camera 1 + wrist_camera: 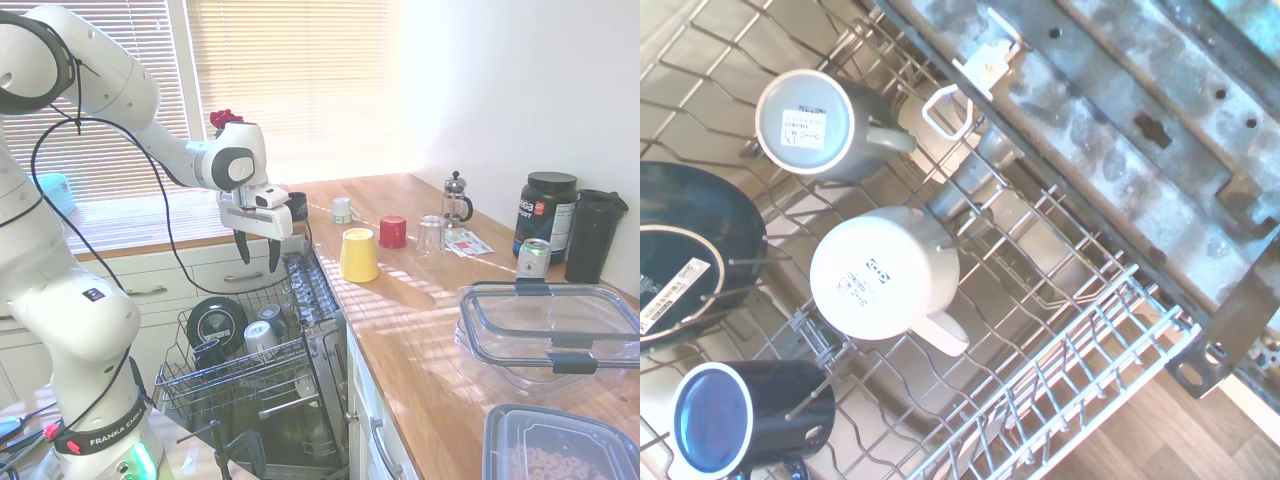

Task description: Unload the mug from the dish rack

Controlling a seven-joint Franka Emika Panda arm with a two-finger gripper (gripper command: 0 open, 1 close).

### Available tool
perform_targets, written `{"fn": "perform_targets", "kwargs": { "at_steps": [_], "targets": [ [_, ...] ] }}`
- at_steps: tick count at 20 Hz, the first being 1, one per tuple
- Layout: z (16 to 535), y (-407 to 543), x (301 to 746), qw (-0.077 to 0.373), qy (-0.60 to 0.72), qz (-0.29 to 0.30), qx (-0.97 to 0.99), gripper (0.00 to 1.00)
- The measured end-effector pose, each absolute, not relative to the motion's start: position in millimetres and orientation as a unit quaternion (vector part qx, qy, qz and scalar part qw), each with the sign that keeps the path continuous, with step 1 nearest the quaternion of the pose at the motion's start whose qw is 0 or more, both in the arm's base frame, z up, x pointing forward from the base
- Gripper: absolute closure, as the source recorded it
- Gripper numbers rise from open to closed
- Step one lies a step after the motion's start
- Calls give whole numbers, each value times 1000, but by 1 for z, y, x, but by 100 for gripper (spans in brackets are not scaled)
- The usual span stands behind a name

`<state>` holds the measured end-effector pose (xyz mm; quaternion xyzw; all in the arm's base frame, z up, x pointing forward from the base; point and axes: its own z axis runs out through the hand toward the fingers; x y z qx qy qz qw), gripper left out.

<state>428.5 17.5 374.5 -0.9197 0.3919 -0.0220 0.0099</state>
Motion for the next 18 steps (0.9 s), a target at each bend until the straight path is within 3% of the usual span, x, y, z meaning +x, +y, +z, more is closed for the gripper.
{"fn": "perform_targets", "kwargs": {
  "at_steps": [6,18],
  "targets": [
    [364,14,425,-6,383,-14,-924,0],
    [251,113,374,-45,276,2,-960,0]
  ]
}}
